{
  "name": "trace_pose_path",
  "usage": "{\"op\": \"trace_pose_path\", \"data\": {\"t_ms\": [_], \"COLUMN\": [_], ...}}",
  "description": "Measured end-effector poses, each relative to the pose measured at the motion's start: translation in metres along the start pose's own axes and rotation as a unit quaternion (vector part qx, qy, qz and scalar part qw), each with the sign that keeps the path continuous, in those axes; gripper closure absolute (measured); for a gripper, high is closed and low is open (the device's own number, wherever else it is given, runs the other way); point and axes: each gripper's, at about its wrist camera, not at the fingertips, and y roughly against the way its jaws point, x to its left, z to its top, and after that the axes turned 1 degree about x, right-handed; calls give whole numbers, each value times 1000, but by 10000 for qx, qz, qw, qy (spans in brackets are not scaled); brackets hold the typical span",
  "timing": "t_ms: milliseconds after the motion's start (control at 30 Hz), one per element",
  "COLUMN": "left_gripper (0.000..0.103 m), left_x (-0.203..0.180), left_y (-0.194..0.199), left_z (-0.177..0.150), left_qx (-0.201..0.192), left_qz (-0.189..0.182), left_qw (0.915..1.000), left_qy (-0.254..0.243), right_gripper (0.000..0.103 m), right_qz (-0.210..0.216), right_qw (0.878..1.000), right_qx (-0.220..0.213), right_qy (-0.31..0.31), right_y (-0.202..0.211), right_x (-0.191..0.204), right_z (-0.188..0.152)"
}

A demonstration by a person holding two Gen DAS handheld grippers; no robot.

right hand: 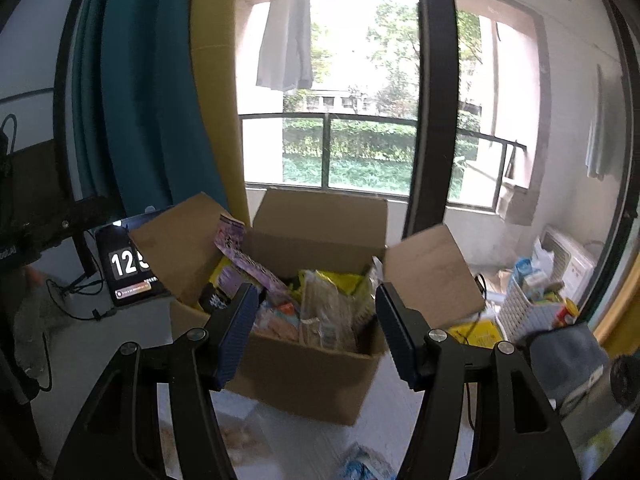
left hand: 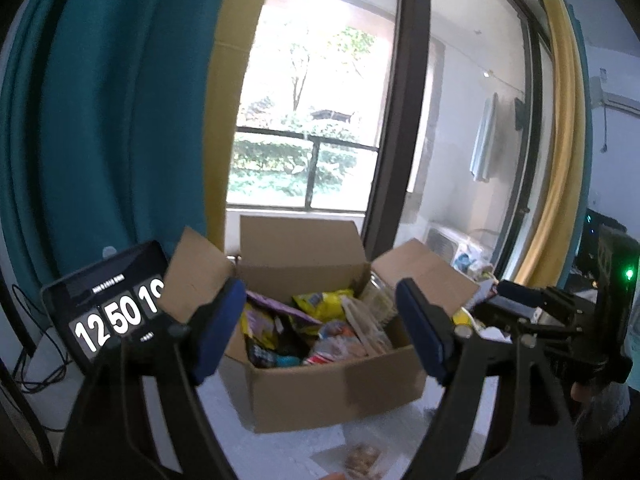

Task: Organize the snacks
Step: 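Withdraw both tools from the box toward the remaining snacks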

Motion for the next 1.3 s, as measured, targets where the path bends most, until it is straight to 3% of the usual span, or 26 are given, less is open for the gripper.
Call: {"op": "trace_pose_path", "data": {"t_ms": [667,967,1300], "left_gripper": [24,24,24], "left_x": [-53,-65,-71], "left_y": [-37,-67,-99], "left_z": [-59,-93,-136], "left_qx": [980,1601,2355], "left_qz": [-175,-170,-162], "left_qw": [9944,9856,9690], "left_qy": [-365,-524,-731], "right_gripper": [39,39,39], "right_qz": [-145,-101,51], "right_qw": [9967,9916,9815], "right_qx": [489,921,1512], "right_qy": [-629,-906,-1172], "right_y": [2,-19,-48], "right_x": [-62,-83,-94], "right_z": [-70,-108,-145]}}
